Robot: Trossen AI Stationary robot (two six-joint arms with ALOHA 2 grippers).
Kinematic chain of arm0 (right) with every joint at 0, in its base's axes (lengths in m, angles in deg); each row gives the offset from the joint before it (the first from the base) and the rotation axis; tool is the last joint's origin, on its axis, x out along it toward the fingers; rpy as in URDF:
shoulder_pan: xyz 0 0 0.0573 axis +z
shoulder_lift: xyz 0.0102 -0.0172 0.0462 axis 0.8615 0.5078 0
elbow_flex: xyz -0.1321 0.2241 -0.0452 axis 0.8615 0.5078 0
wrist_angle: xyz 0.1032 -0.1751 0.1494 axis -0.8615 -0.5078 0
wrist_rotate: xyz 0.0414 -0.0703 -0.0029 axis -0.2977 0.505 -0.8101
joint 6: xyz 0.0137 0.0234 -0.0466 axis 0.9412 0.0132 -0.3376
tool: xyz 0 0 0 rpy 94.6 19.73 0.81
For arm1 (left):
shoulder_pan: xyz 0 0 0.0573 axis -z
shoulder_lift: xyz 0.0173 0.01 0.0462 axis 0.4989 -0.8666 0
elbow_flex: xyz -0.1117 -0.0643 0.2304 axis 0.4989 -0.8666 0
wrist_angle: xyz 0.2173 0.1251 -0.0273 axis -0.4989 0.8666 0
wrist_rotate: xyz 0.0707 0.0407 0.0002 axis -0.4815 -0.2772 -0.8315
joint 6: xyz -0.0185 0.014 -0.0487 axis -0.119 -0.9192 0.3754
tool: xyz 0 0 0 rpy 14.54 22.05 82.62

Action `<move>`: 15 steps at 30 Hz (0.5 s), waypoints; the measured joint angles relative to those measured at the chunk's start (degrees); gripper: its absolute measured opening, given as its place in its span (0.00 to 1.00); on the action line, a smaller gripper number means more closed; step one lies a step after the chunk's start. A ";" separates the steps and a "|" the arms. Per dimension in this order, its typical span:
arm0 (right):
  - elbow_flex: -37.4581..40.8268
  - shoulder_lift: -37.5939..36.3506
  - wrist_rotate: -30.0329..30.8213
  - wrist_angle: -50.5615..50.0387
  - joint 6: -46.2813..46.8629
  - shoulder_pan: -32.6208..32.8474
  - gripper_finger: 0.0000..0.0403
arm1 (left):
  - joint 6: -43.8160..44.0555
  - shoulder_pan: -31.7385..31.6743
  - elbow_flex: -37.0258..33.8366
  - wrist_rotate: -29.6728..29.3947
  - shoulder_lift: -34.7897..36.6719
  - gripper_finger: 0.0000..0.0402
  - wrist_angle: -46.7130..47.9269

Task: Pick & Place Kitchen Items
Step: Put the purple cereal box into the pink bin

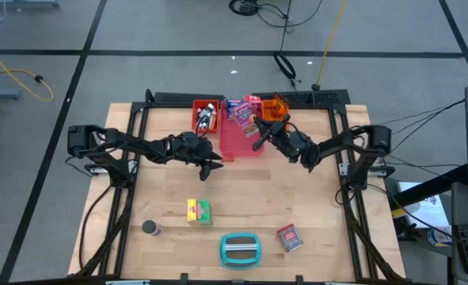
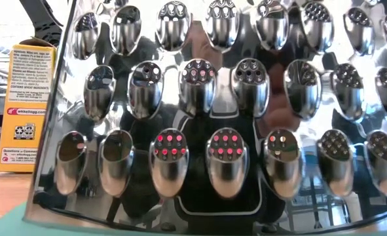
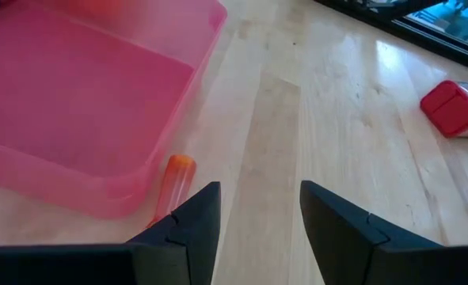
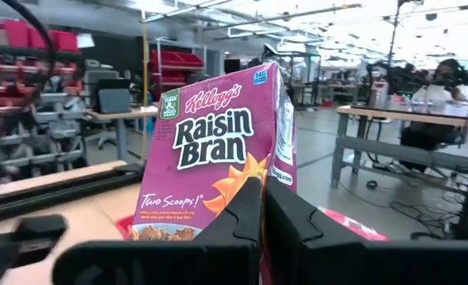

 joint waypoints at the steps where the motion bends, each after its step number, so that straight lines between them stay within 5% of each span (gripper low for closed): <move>1: 0.00 1.22 -1.06 1.79 0.00 -0.50 0.00 | 0.00 0.00 0.00 0.01 0.00 0.44 -0.02; 15: -5.29 15.27 -2.93 10.97 8.95 -6.36 0.00 | 0.01 0.01 0.00 0.00 0.00 0.44 -1.04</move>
